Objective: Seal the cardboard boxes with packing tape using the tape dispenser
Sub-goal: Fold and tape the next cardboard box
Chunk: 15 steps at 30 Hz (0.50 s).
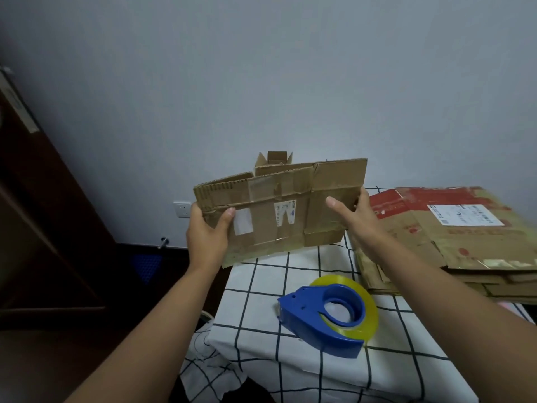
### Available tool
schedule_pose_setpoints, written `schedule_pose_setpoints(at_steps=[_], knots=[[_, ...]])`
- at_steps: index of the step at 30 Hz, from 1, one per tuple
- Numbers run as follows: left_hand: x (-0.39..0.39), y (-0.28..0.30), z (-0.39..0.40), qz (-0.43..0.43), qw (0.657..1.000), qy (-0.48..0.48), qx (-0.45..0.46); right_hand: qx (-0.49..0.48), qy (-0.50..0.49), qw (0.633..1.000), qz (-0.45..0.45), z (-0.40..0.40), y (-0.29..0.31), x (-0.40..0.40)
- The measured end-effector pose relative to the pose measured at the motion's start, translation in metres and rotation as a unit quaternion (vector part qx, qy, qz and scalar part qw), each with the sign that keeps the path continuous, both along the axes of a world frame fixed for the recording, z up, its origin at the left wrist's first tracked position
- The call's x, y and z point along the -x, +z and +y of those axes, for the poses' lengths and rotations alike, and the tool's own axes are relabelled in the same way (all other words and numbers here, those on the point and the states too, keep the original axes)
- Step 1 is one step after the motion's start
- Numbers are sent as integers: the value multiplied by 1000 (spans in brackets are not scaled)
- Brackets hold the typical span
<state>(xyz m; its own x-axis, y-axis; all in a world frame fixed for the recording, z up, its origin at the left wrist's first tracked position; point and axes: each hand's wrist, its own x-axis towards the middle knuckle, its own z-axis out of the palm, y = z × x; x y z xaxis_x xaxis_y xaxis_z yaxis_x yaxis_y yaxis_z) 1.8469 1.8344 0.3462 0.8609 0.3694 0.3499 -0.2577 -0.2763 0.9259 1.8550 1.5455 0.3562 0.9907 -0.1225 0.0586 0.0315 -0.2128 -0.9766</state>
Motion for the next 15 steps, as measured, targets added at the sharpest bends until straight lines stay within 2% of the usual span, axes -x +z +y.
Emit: schedule_pose_setpoints(at_steps=[5, 11, 15], knots=[[-4, 10, -2, 25, 996, -76, 29, -46, -34, 996, 68, -6, 3, -9], [-4, 13, -6, 29, 991, -128, -3, -95, 0, 994, 58, 2, 10, -15], [-2, 10, -17, 9, 993, -101, -54, -121, 22, 990, 66, 18, 10, -23]])
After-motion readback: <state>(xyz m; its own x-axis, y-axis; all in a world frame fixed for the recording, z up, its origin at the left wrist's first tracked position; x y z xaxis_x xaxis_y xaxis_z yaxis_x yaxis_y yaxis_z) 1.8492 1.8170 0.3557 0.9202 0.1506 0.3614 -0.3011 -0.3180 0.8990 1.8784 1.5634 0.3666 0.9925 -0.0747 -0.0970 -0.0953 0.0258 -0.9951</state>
